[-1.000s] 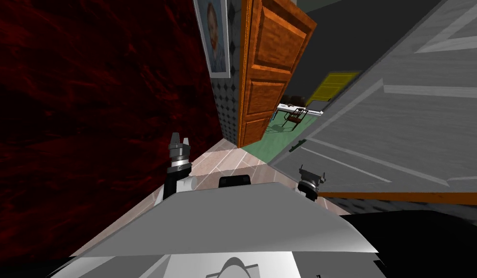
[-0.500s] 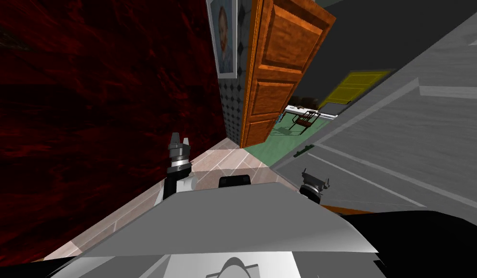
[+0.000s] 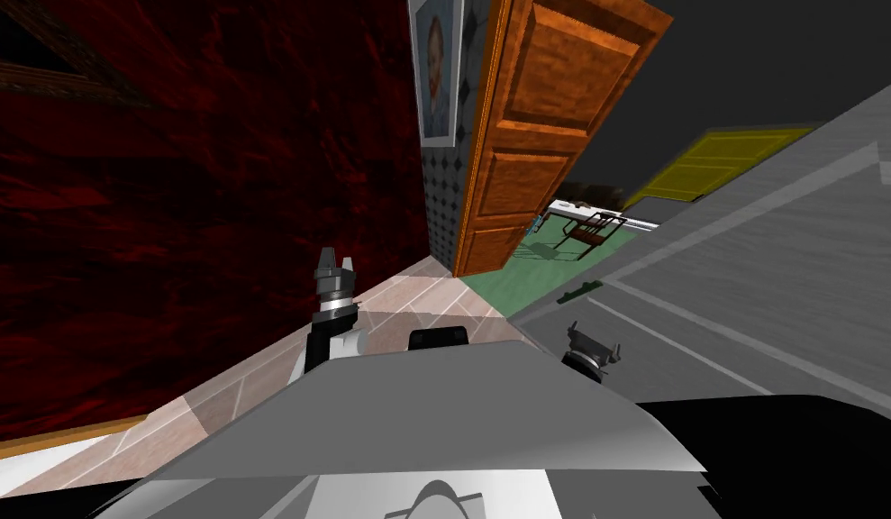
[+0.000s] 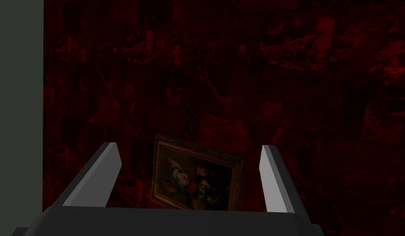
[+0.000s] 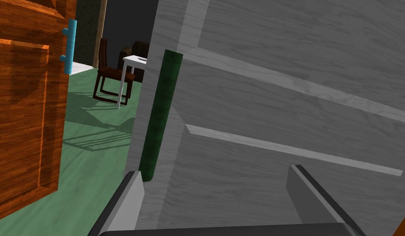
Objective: Push the door open
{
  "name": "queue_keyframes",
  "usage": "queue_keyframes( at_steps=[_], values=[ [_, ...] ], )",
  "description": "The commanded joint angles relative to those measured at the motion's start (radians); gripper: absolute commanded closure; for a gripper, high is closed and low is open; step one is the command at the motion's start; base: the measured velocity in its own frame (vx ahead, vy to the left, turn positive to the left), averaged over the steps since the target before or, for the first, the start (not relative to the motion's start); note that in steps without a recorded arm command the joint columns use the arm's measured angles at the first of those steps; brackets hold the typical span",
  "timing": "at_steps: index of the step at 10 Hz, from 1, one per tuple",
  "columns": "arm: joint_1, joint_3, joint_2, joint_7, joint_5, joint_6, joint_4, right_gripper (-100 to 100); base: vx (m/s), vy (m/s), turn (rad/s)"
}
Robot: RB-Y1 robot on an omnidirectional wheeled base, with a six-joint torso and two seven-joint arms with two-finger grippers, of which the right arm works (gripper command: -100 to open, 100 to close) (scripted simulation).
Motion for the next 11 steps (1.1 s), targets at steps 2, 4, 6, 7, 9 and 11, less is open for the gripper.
queue_keyframes(
  at_steps=[2,4,6,7,9,11],
  values=[
    [-0.005,-0.026,-0.001,-0.044,-0.002,-0.011,0.039,-100,-0.018,-0.063,0.181],
    [-0.010,-0.043,-0.003,-0.074,-0.003,-0.020,0.069,-100,-0.020,-0.055,0.170],
    [-0.015,-0.061,-0.006,-0.104,-0.005,-0.030,0.100,-100,-0.026,-0.057,0.169],
    [-0.020,-0.079,-0.008,-0.134,-0.006,-0.039,0.131,-100,-0.038,-0.085,0.293],
    [-0.025,-0.100,-0.010,-0.169,-0.008,-0.051,0.167,-100,-0.037,-0.080,0.260],
    [-0.031,-0.121,-0.013,-0.205,-0.009,-0.062,0.204,-100,-0.041,-0.065,0.205]
  ],
)
